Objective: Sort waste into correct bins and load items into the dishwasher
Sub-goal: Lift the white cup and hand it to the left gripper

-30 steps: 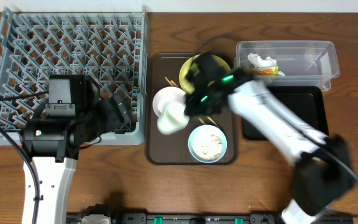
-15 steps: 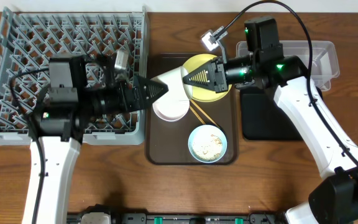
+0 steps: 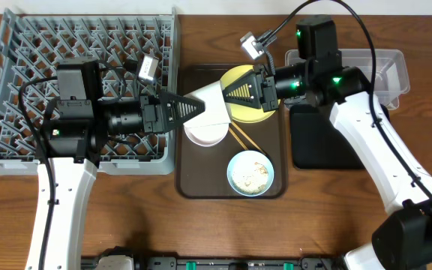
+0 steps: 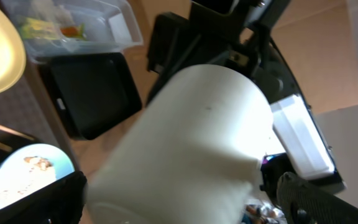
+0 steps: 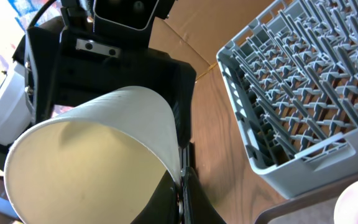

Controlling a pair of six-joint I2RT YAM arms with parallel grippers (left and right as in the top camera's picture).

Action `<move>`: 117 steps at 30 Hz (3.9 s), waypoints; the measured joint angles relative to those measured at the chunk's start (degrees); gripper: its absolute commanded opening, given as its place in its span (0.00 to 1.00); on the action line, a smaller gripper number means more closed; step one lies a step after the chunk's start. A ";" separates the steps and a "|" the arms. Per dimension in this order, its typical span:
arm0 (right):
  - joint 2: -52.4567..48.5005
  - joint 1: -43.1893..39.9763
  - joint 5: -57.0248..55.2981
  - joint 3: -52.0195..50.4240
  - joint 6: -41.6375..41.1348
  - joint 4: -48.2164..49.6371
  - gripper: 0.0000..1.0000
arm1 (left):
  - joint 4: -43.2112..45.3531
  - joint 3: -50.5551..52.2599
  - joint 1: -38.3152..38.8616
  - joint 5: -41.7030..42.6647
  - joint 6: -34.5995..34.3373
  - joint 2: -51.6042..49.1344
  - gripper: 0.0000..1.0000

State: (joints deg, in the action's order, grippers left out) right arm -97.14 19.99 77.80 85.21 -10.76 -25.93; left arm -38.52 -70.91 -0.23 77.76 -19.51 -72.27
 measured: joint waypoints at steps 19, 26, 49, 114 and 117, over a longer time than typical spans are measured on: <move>-1.62 2.01 0.66 -0.02 -8.28 10.03 0.01 | 0.11 0.02 -0.13 3.15 0.07 -0.07 0.71; -1.62 2.32 0.61 -0.02 -8.26 8.00 0.02 | 2.38 0.02 -0.46 3.08 0.07 -0.07 0.66; -1.62 3.87 0.61 -0.02 -8.04 7.15 0.01 | 7.87 0.02 -0.85 3.32 0.04 -0.17 0.84; -1.75 3.80 4.70 -0.02 -6.58 6.91 0.09 | 9.11 0.02 -0.85 3.67 0.24 -0.17 0.52; -1.75 3.80 4.48 -0.02 -6.62 6.78 0.45 | 9.16 0.02 -0.85 3.17 0.24 -0.17 0.51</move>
State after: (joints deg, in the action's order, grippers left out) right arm -98.89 23.79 82.28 85.19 -17.39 -19.16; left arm -29.36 -70.89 -1.08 80.93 -19.27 -72.44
